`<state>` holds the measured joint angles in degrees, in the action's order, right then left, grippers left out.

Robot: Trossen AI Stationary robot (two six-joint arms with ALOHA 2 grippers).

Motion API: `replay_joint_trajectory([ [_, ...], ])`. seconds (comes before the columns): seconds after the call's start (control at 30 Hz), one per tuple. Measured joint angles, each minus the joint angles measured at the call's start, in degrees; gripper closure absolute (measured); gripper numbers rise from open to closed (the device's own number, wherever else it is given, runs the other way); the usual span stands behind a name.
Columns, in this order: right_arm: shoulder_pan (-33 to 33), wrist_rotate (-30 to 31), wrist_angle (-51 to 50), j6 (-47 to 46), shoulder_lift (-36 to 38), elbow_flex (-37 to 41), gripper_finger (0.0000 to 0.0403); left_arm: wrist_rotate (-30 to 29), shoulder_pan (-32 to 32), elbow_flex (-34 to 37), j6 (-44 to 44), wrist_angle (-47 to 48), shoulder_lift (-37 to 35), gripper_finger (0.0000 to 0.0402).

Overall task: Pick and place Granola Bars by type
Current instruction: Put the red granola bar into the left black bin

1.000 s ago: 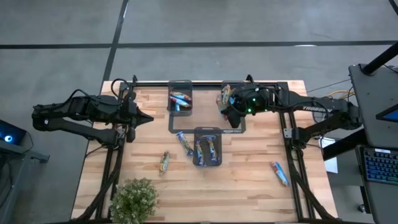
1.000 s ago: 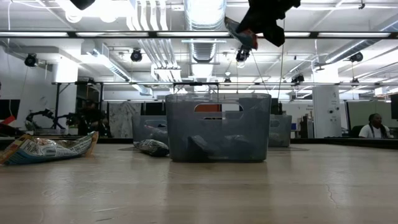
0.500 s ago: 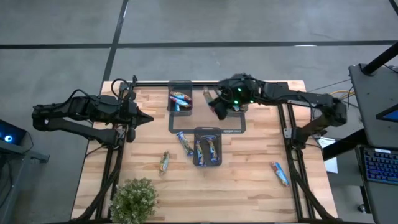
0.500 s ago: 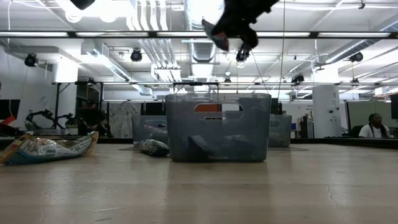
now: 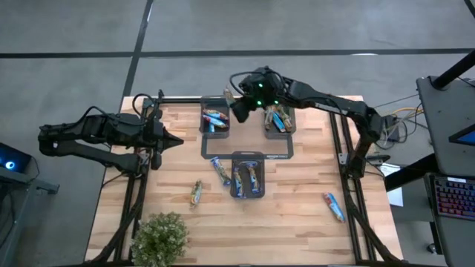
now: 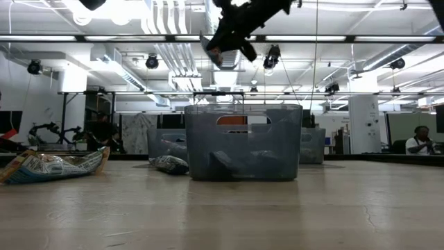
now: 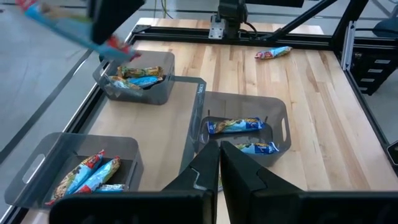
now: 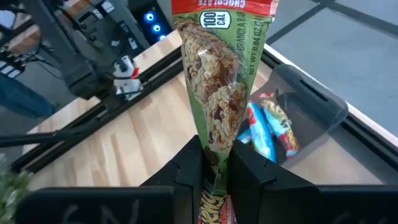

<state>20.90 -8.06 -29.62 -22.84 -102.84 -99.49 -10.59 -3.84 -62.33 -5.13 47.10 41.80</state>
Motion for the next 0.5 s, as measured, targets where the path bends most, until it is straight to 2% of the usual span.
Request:
replay_joint_trajectory([
  [0.37,3.4,-4.9,-0.2,-4.6,-13.0,-12.3,0.0351,-0.1,0.0,0.0,0.0,0.0,0.0,0.0402],
  [0.5,3.9,-5.8,-0.3,-9.9,-17.7,-16.7,0.0351,-0.9,0.0,0.0,0.0,0.0,0.0,0.0402],
])
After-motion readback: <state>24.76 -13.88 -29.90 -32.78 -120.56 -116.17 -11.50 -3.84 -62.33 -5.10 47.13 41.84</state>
